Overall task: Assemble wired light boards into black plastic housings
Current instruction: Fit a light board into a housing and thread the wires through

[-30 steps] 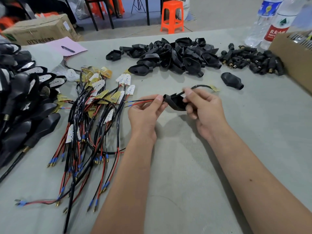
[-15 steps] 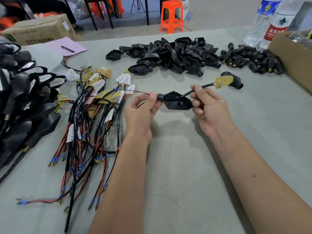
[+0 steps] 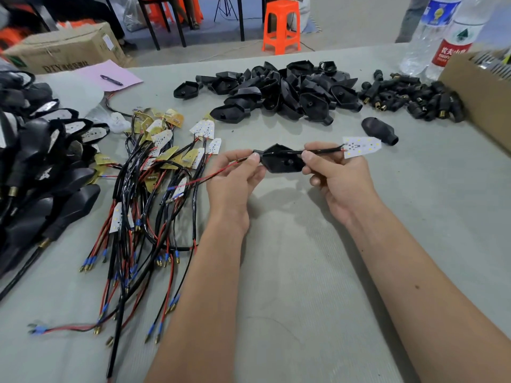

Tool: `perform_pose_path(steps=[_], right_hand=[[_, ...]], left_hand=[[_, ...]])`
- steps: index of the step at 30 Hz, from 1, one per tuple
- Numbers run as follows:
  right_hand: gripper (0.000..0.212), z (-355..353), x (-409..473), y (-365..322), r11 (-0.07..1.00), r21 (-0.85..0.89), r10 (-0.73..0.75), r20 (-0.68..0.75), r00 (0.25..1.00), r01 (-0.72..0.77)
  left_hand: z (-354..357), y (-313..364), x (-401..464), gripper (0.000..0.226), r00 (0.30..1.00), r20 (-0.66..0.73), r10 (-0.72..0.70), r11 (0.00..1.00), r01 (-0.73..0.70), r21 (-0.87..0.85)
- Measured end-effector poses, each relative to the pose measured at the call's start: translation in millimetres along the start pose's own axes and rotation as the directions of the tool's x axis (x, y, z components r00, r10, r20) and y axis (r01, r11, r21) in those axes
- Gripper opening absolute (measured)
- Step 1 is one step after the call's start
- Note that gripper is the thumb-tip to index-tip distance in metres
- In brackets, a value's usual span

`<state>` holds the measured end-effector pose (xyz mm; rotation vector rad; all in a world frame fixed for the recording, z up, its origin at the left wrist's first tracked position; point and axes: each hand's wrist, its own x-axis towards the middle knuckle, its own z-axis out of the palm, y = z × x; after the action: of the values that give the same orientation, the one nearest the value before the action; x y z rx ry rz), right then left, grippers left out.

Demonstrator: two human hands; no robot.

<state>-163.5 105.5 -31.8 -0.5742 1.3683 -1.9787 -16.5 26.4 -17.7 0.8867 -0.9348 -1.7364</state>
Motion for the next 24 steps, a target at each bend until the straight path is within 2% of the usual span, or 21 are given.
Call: perform_pose_path(steps=[3, 5, 7, 11, 17, 24], right_hand=[[0.010, 5.7, -4.0, 5.6, 0.984, -0.168, -0.060, 0.039, 0.997, 0.066], [0.008, 9.8, -6.7, 7.9, 0.975, -0.212, -0.059, 0.070, 0.996, 0.072], [0.006, 10.6, -6.1, 5.0, 0.990, -0.141, -0.017, 0.053, 0.998, 0.024], [0.009, 1.3, -0.2, -4.3, 0.996, 0.056, 0.071, -0.087, 0.994, -0.066], [0.003, 1.6, -4.5, -2.6, 0.999, -0.010, 0.036, -0.073, 0.997, -0.037], [0.003, 1.9, -5.0, -4.2, 0.998, 0.048, 0.039, -0.045, 0.998, -0.037]], left_hand=[[6.1, -5.2, -3.7, 0.015, 0.999, 0.042, -0.029, 0.999, 0.027, 0.041], [8.6, -8.6, -2.9, 0.021, 1.000, 0.025, -0.017, 0.997, 0.015, 0.072], [7.3, -9.1, -0.4, 0.021, 1.000, -0.020, 0.006, 0.998, -0.004, 0.069], [-2.9, -5.2, 5.6, 0.011, 0.994, -0.097, 0.043, 0.999, -0.044, -0.004], [-7.1, -2.1, 7.0, 0.012, 0.991, -0.127, 0.047, 0.997, -0.053, -0.049], [-5.6, -3.8, 5.5, 0.015, 0.997, -0.074, 0.033, 0.998, -0.036, -0.045]])
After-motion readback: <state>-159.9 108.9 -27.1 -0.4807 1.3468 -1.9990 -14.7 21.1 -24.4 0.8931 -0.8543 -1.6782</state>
